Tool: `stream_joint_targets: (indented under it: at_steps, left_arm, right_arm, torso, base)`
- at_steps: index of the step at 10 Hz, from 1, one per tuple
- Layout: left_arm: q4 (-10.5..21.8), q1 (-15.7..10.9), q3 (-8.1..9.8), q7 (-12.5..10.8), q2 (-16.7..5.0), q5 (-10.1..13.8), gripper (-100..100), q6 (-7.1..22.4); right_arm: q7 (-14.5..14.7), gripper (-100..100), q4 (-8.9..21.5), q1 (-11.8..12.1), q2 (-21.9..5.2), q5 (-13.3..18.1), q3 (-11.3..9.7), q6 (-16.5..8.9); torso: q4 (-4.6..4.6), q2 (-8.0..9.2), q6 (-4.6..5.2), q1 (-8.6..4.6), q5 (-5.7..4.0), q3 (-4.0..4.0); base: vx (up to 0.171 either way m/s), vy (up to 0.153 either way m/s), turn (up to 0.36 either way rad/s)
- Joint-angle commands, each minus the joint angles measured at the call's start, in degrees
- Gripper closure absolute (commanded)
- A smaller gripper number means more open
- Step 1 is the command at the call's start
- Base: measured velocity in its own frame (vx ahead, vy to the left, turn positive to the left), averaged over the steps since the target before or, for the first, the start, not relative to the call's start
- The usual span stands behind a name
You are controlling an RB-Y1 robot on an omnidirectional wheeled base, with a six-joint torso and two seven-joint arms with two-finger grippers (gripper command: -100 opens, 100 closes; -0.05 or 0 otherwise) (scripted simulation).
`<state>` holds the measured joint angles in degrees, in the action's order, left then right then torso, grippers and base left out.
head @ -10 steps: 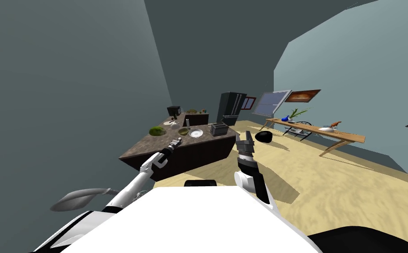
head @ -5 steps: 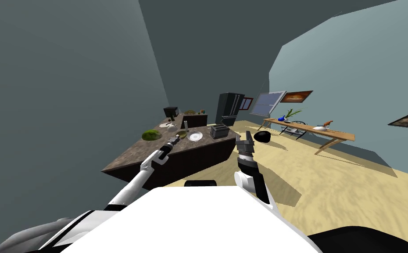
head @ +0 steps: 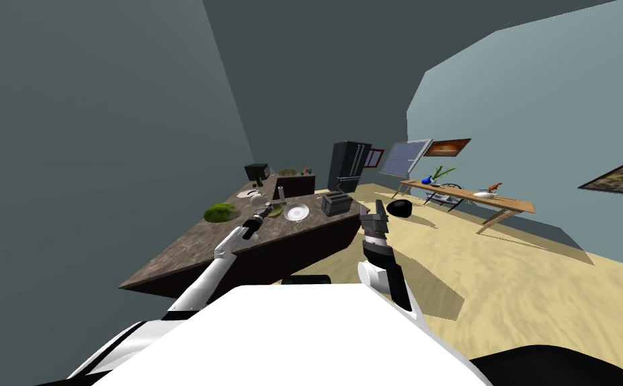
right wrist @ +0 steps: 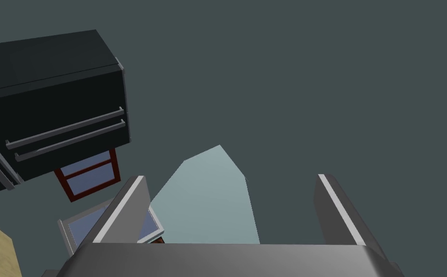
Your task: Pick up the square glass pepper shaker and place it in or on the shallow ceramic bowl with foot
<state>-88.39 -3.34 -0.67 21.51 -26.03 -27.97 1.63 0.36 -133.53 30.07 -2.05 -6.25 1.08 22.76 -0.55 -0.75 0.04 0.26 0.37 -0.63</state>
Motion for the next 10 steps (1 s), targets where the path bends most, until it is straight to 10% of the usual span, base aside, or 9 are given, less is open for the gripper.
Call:
stream_joint_targets:
  at_steps: [1, 3, 4, 8, 9, 10]
  left_arm:
    - [-0.8, -0.1, 0.73, -1.0, 0.6, 0.8, 100, 1.7]
    - [-1.0, -0.1, 0.98, -1.1, 0.8, 1.0, 100, 1.9]
    - [-1.1, -0.2, 1.08, -1.3, 0.8, 1.1, -100, 2.2]
    - [-1.1, -0.2, 1.08, -1.2, 0.8, 1.1, -100, 2.1]
    - [-1.1, -0.2, 1.08, -1.2, 0.8, 1.1, 0, 2.1]
    - [-2.3, -1.1, 0.59, -1.8, -1.0, 2.1, -100, 4.8]
  right_arm:
    - [0.0, 0, 0.0, 0.0, 0.0, 0.0, 0.0, 0.0]
    - [0.0, 0, 0.0, 0.0, 0.0, 0.0, 0.0, 0.0]
    - [0.0, 0, 0.0, 0.0, 0.0, 0.0, 0.0, 0.0]
    - [0.0, 0, 0.0, 0.0, 0.0, 0.0, 0.0, 0.0]
    - [0.0, 0, 0.0, 0.0, 0.0, 0.0, 0.0, 0.0]
    - [0.0, 0, 0.0, 0.0, 0.0, 0.0, 0.0, 0.0]
  torso:
    - [0.00, 0.00, 0.00, 0.00, 0.00, 0.00]
    - [-0.01, 0.03, -0.03, 0.06, 0.05, 0.01]
    - [-0.01, 0.31, -0.06, -0.01, 0.07, 0.13]
    - [0.06, 0.56, -0.06, -0.05, 0.06, 0.29]
    - [0.06, 0.56, -0.06, -0.05, 0.06, 0.29]
    - [0.06, 0.56, -0.06, -0.05, 0.06, 0.29]
  base:
    - [0.123, 0.027, -0.050]
    - [0.080, 0.019, -0.024]
    - [0.000, 0.000, 0.000]
    - [0.000, 0.000, 0.000]
    - [0.000, 0.000, 0.000]
    - [-0.038, 0.003, -0.083]
